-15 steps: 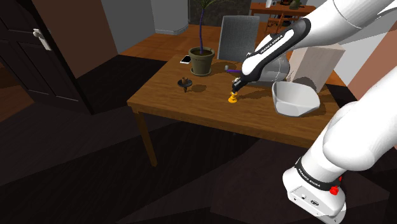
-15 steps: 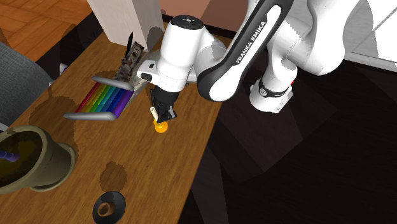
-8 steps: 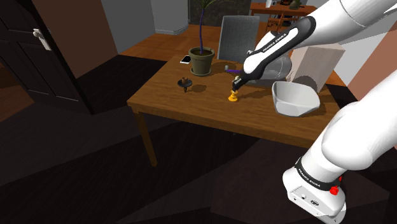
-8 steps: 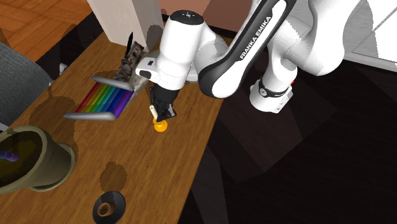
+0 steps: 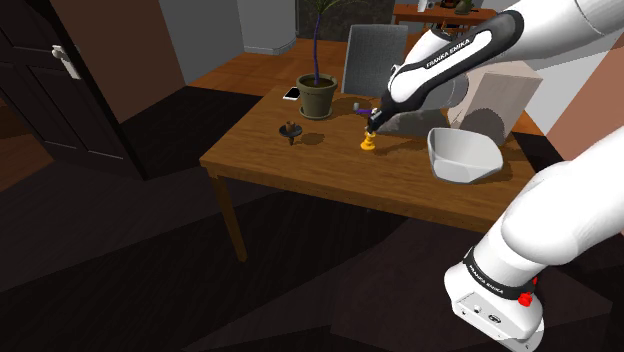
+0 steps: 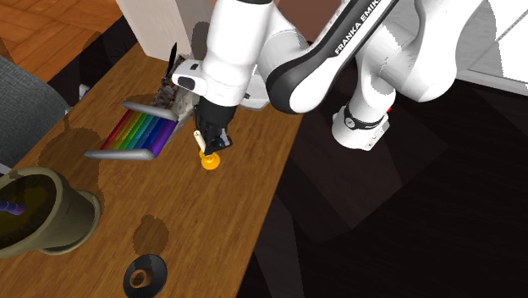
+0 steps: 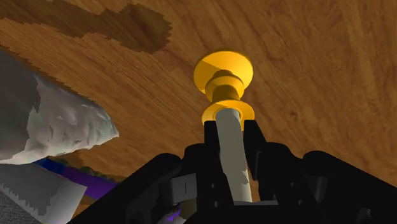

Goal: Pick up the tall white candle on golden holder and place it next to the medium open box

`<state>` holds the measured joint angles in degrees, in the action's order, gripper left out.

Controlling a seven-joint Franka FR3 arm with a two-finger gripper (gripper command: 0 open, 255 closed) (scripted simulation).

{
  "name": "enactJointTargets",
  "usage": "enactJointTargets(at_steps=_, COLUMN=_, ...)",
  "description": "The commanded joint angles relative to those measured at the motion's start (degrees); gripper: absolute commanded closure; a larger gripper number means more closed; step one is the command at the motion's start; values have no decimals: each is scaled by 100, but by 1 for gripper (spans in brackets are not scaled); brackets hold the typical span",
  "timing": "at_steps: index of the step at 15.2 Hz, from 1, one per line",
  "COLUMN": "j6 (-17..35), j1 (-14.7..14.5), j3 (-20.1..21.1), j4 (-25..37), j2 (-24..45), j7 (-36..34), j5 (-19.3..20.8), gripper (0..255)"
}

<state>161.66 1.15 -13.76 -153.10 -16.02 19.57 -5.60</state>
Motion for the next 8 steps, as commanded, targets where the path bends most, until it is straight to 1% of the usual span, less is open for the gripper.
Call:
enactJointTargets(at_steps=1, j6=-181, j1=62, j3=45, j4=54, j2=-124, j7=-68, j5=83, gripper=255)
enactJointTargets(at_steps=8, j6=-827, j1=207, j3=179, j4=305, j2=-521, j7=-260, j5=282, gripper=255)
